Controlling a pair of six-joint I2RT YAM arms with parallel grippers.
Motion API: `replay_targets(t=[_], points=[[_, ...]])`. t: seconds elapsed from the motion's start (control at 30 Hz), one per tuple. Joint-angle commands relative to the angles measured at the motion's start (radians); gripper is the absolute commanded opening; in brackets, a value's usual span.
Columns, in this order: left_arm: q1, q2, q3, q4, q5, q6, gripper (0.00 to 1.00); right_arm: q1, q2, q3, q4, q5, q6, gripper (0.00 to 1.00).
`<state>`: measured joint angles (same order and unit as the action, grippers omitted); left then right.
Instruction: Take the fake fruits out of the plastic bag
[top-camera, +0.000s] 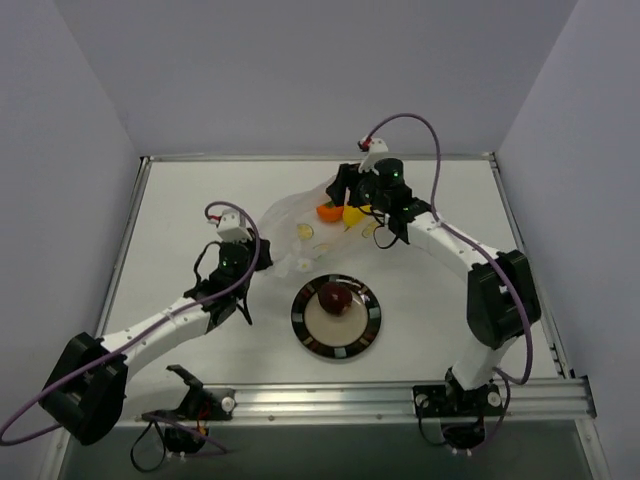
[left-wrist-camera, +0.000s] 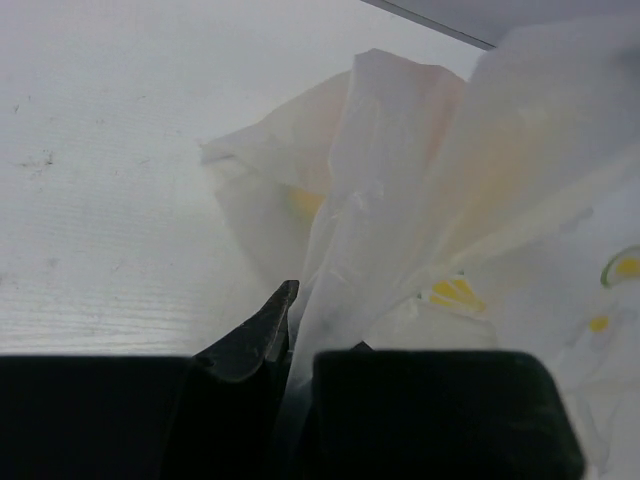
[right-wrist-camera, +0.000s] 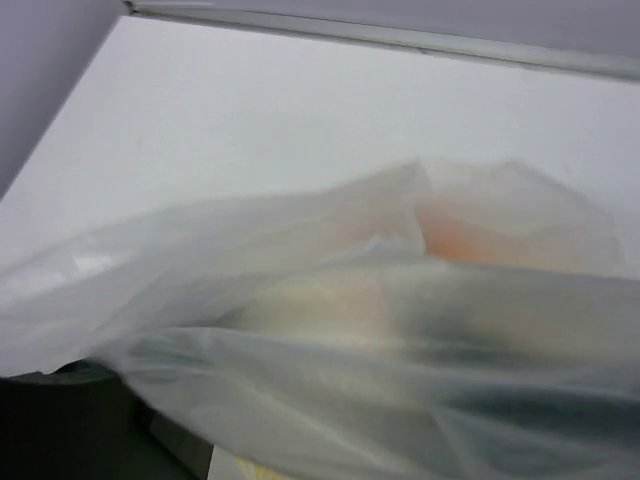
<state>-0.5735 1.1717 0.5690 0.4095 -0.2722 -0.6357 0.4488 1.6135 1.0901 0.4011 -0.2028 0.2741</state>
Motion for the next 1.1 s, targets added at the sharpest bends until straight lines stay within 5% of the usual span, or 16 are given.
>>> replay_targets(t=[0.0,0.07,0.13,0.3,0.5,0.6,0.83,1.07], points=[[-0.029,-0.032,0.012,0.044,-0.074,0.017,0.02,0.048,0.192,0.377,-0.102,-0.274,-0.100,0.61],[-0.034,-0.021,0.031,0.046,-0.070,0.016,0.02,0.060,0.244,0.538,-0.192,-0.257,-0.107,0.65],[-0.038,-0.011,0.040,0.049,-0.064,0.024,0.02,0.060,0.198,0.474,-0.186,-0.251,-0.081,0.75],[-0.043,0.074,0.037,0.117,-0.032,-0.011,0.02,0.053,-0.104,-0.075,0.066,-0.188,0.083,0.97],[-0.049,0.158,0.089,0.166,-0.041,-0.054,0.02,0.050,-0.162,-0.126,0.286,-0.788,0.230,0.96],[-0.051,0.174,0.130,0.161,-0.065,-0.062,0.02,0.115,-0.152,-0.078,0.314,-0.909,0.240,0.92],[-0.049,0.201,0.218,0.150,-0.061,-0.064,0.02,0.277,-0.112,-0.035,0.370,-0.861,0.367,0.69],[-0.037,0.229,0.273,0.120,-0.032,-0.055,0.02,0.404,-0.205,-0.150,0.406,-0.753,0.332,0.81]])
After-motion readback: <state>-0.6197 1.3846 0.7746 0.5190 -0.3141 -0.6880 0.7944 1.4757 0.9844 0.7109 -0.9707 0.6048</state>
